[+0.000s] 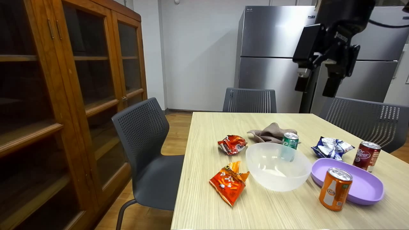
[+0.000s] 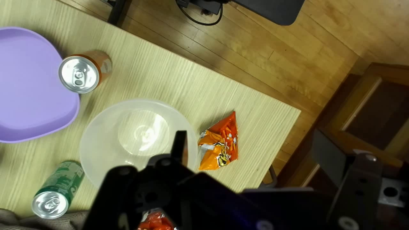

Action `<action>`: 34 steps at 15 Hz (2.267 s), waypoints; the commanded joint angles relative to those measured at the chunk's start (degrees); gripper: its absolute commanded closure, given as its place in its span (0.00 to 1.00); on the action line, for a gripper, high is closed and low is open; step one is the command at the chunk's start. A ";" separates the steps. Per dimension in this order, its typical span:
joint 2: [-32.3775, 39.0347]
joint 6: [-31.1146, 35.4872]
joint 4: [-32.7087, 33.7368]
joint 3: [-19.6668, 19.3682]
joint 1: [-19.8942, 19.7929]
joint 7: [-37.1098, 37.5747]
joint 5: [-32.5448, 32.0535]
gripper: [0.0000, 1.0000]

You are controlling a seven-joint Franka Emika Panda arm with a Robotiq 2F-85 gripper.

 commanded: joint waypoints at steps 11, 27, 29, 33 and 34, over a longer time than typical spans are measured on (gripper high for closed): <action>21.38 10.94 7.72 8.14 2.22 1.89 -1.51 0.00; 24.94 9.98 8.16 10.57 2.27 2.38 -6.81 0.00; 26.96 10.52 8.94 11.39 2.51 1.95 -7.60 0.00; 31.54 11.50 11.19 12.99 2.72 4.83 -10.24 0.00; 32.60 11.86 11.79 13.25 2.77 5.83 -10.80 0.00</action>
